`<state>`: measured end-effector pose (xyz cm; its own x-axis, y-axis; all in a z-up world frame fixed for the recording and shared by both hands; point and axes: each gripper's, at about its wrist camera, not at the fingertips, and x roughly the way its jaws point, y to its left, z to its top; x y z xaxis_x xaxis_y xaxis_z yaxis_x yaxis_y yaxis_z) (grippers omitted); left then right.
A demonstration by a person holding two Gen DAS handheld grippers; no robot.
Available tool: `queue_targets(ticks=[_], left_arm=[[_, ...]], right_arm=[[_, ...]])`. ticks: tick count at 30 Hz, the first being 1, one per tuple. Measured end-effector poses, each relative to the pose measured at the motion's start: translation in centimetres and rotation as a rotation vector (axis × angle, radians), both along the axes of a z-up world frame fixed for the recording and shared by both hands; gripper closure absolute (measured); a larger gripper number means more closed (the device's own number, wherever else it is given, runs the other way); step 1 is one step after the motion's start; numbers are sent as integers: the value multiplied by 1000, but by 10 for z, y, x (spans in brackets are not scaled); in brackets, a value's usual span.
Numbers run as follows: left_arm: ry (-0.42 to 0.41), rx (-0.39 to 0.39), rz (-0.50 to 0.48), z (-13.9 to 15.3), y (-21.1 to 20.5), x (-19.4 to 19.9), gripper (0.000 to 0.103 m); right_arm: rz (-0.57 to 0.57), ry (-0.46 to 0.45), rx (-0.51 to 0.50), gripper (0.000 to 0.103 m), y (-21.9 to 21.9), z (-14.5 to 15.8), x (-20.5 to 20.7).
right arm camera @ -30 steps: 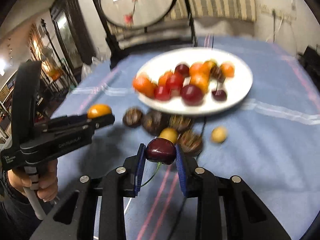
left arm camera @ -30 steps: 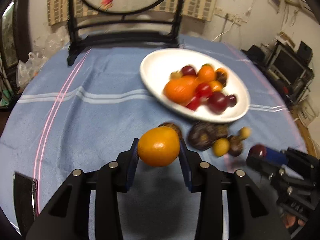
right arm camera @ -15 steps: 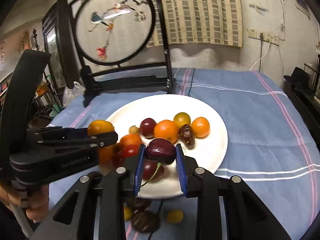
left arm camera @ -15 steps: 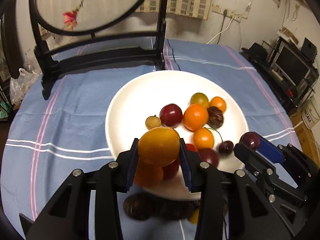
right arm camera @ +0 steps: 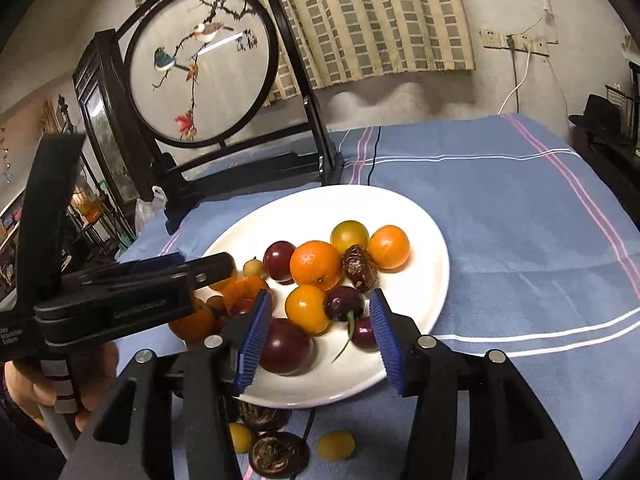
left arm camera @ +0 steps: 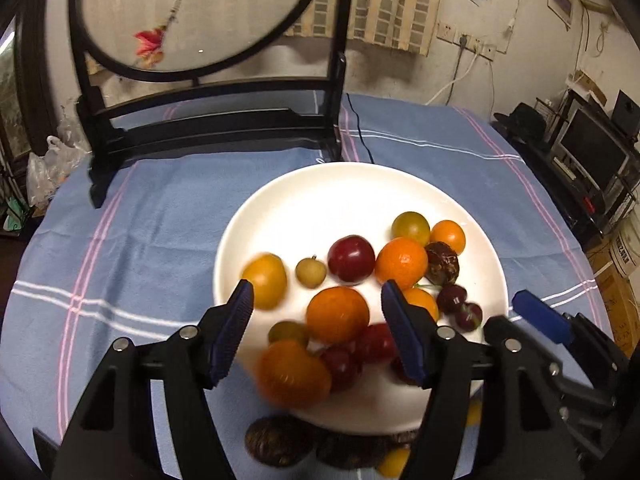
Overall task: Organize fruits
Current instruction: 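Place the yellow-orange fruit on the plate while the right tool places the cherry, then grasp a brown water chestnut with the right tool while the left tool grasps another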
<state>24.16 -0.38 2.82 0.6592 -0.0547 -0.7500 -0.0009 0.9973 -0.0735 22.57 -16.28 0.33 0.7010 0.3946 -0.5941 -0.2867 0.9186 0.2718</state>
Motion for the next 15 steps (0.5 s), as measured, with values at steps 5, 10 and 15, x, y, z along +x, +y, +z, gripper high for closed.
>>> queue_targets(ticks=[5,10,15], left_arm=[[-34,-10,20,7,10,-31,37],[-11,-18,26,-1,16,-62,33],[12,-16,48,-15,16,-87,30]], right_arm=[[-9,14,1,47,-6,1,-11],[-4,5,-9,37,-8,0,-38],[30,7,-61,37,-3,-5,-64]])
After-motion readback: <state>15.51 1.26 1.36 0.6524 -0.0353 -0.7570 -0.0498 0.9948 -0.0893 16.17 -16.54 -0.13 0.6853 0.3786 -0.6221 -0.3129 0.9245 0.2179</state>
